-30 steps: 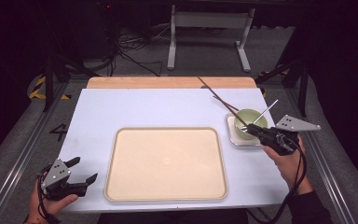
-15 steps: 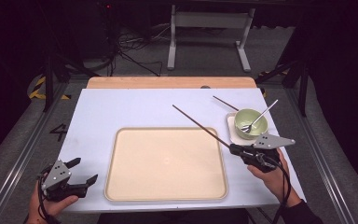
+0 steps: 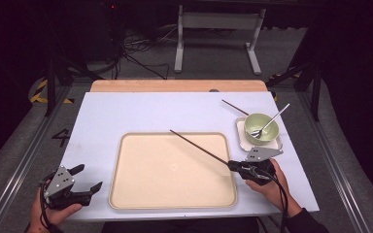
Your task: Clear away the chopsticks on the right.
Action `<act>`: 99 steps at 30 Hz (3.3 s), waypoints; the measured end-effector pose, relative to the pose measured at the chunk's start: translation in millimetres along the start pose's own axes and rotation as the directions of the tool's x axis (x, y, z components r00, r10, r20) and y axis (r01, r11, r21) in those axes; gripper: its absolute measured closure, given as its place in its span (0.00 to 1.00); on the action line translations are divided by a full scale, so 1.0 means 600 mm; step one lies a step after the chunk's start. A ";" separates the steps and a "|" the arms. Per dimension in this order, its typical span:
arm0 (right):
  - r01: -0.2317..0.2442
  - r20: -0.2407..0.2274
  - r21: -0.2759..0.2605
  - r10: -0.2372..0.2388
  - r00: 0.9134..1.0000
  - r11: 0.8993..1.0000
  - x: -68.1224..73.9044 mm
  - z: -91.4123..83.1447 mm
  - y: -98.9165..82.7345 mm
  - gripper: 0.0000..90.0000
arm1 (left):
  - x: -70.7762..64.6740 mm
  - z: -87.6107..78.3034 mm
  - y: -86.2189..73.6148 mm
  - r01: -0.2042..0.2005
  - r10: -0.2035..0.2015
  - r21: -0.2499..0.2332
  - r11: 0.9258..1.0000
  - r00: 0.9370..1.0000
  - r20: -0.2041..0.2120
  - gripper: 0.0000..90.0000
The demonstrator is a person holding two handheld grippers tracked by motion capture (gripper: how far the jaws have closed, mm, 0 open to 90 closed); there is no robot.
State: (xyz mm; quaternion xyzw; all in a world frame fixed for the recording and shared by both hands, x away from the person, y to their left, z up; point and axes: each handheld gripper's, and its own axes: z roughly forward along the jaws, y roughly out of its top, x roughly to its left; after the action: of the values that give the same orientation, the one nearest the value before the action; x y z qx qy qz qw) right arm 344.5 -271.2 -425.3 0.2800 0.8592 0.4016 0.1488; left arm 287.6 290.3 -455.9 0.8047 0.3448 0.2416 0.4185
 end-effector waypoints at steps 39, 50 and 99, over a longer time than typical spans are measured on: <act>0.026 0.061 -0.109 -0.019 0.998 0.994 -0.015 -0.069 0.017 0.79 | 0.002 0.001 -0.001 0.004 -0.004 0.004 1.000 1.000 0.000 0.18; 0.013 0.178 -0.222 0.028 0.984 0.975 -0.045 -0.151 0.018 0.72 | 0.001 0.002 0.001 0.005 -0.005 -0.002 1.000 1.000 0.009 0.18; -0.399 0.390 -0.040 0.382 0.838 0.916 -0.333 -0.055 -0.087 0.56 | 0.001 0.021 0.009 0.008 -0.009 0.032 0.999 1.000 0.023 0.18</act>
State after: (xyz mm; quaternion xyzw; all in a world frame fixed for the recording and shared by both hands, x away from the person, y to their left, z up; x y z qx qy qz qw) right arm 469.5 -438.5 -438.5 0.5264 0.7453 0.3411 0.2260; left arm 298.2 282.1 -458.0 0.8125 0.3471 0.2252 0.4106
